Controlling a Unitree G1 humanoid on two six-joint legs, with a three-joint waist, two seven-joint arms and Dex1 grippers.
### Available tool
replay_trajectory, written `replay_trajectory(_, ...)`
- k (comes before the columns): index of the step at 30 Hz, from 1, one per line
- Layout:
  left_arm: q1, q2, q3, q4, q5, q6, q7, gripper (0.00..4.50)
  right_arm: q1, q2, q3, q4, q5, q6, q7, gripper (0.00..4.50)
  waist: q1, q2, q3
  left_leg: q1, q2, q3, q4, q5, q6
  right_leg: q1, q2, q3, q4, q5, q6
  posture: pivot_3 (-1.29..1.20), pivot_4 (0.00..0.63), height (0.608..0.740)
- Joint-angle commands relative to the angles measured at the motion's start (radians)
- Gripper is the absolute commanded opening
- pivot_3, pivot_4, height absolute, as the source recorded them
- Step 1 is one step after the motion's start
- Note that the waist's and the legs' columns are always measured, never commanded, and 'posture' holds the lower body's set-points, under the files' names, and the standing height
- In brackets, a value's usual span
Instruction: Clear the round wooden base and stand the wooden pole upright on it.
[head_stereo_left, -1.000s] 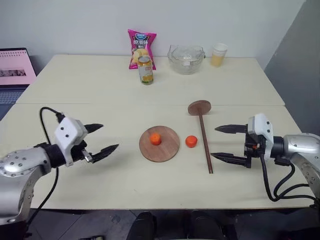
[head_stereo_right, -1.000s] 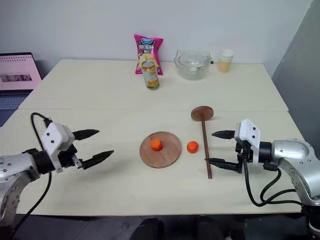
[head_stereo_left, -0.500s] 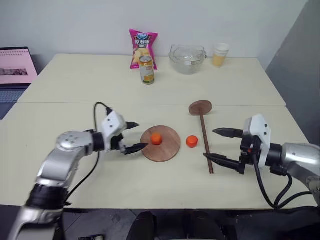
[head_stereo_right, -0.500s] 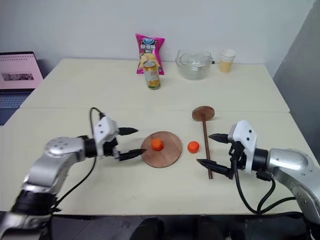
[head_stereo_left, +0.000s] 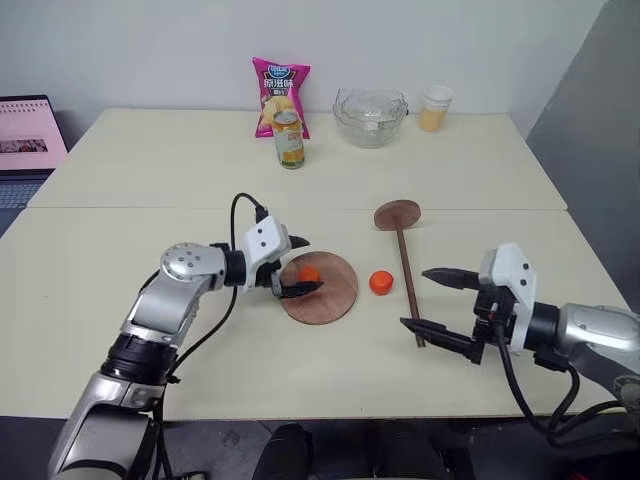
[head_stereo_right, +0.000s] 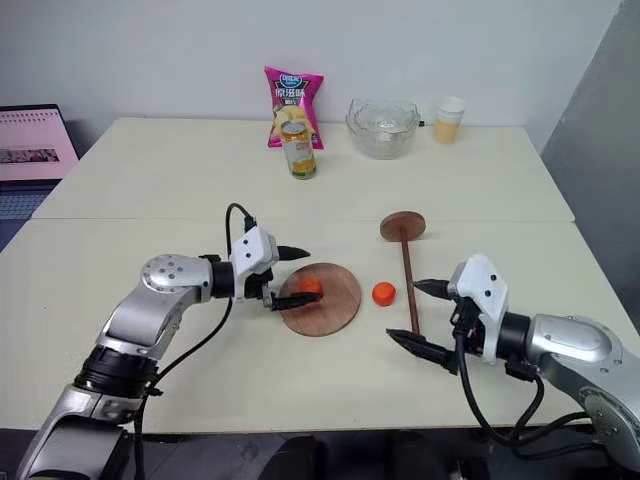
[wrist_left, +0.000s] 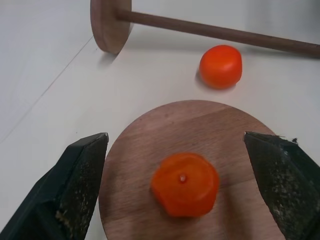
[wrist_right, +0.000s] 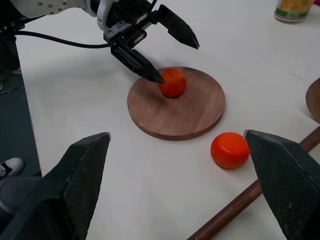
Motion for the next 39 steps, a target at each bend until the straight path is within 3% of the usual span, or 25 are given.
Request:
replay_trajectory(1,-0.018,-0.022,-0.024,0.02,0.019,-0.005,-0.01,4.5,0.002,-0.004,-0.028,-0.045,0.01,-0.022,-0.015,4.49,0.001,0.0,0.0,0.0,0.0,0.0,0.0,0.0,0.0,0.0,0.0,0.0,0.0,0.0,0.0,0.0,0.15,0.74)
replay_trajectory(6,-0.025,-0.05,-0.039,0.073,0.035,-0.02,-0.011,4.5,0.002,-0.004,-0.018,-0.042,0.003,-0.033,-0.017,4.49,0.001,0.0,0.0,0.0,0.0,0.0,0.0,0.0,0.0,0.0,0.0,0.0,0.0,0.0,0.0,0.0,0.15,0.74)
replay_trajectory(7,-0.028,-0.057,-0.039,0.084,0.041,-0.027,-0.008,4.22,0.002,-0.004,-0.016,-0.041,0.002,-0.034,-0.017,4.5,0.001,0.0,0.0,0.0,0.0,0.0,0.0,0.0,0.0,0.0,0.0,0.0,0.0,0.0,0.0,0.0,0.15,0.74)
replay_trajectory(9,-0.032,-0.065,-0.038,0.098,0.052,-0.039,-0.002,4.11,0.002,-0.005,-0.016,-0.041,0.003,-0.037,-0.017,4.5,0.001,0.0,0.0,0.0,0.0,0.0,0.0,0.0,0.0,0.0,0.0,0.0,0.0,0.0,0.0,0.0,0.15,0.74)
replay_trajectory(19,-0.023,-0.084,-0.026,0.117,0.071,-0.101,-0.007,1.93,-0.023,-0.017,0.001,-0.026,0.0,-0.076,0.033,4.5,0.001,0.0,0.0,0.0,0.0,0.0,0.0,0.0,0.0,0.0,0.0,0.0,0.0,0.0,0.0,0.0,0.15,0.74)
replay_trajectory(23,-0.002,-0.068,-0.013,0.087,0.056,-0.106,-0.02,1.39,-0.039,-0.018,0.017,-0.021,-0.001,-0.08,0.042,4.5,0.0,0.0,0.0,0.0,0.0,0.0,0.0,0.0,0.0,0.0,0.0,0.0,0.0,0.0,0.0,0.0,0.15,0.74)
replay_trajectory(27,0.039,-0.033,0.048,0.037,0.038,-0.089,0.01,1.21,-0.066,-0.017,0.046,-0.013,-0.005,-0.085,0.056,4.5,0.0,0.0,0.0,0.0,0.0,0.0,0.0,0.0,0.0,0.0,0.0,0.0,0.0,0.0,0.0,0.0,0.15,0.74)
replay_trajectory(31,0.129,0.053,0.252,0.018,0.053,-0.07,0.193,1.15,-0.183,-0.003,0.144,0.043,-0.032,-0.107,0.119,4.5,-0.015,-0.001,0.0,0.001,0.001,0.0,0.0,0.0,0.0,0.0,0.0,0.001,0.001,0.0,0.0,0.0,0.15,0.74)
replay_trajectory(39,0.235,0.087,0.519,0.059,0.077,0.012,0.522,1.13,-0.363,0.056,0.273,0.166,-0.083,-0.155,0.221,4.5,-0.005,-0.001,0.001,0.001,0.001,-0.001,0.0,0.0,0.0,0.0,0.0,0.0,0.0,0.0,-0.001,0.0,0.15,0.74)
